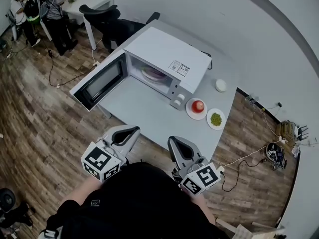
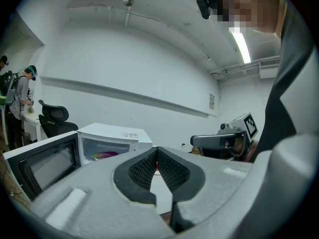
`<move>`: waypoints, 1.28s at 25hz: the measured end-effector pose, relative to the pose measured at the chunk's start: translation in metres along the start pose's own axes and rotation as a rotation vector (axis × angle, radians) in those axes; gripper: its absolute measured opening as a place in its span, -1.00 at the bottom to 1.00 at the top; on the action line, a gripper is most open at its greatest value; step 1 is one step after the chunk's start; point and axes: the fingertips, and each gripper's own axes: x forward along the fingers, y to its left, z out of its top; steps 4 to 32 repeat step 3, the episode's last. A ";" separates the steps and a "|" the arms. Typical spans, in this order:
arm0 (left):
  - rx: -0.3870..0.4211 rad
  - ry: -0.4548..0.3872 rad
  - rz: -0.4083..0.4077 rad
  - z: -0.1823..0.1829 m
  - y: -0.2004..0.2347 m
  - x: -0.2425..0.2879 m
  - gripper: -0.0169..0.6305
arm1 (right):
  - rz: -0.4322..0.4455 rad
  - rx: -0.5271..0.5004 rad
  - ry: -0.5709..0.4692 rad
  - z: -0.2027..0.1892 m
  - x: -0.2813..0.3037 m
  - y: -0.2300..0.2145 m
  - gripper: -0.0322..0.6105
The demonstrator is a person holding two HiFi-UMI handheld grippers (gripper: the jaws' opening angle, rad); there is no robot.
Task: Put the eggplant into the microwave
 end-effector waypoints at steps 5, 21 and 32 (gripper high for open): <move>-0.003 0.001 -0.008 -0.001 -0.001 0.000 -0.92 | 0.005 -0.008 0.008 -0.001 0.002 0.003 -0.86; -0.003 0.001 -0.008 -0.001 -0.001 0.000 -0.92 | 0.005 -0.008 0.008 -0.001 0.002 0.003 -0.86; -0.003 0.001 -0.008 -0.001 -0.001 0.000 -0.92 | 0.005 -0.008 0.008 -0.001 0.002 0.003 -0.86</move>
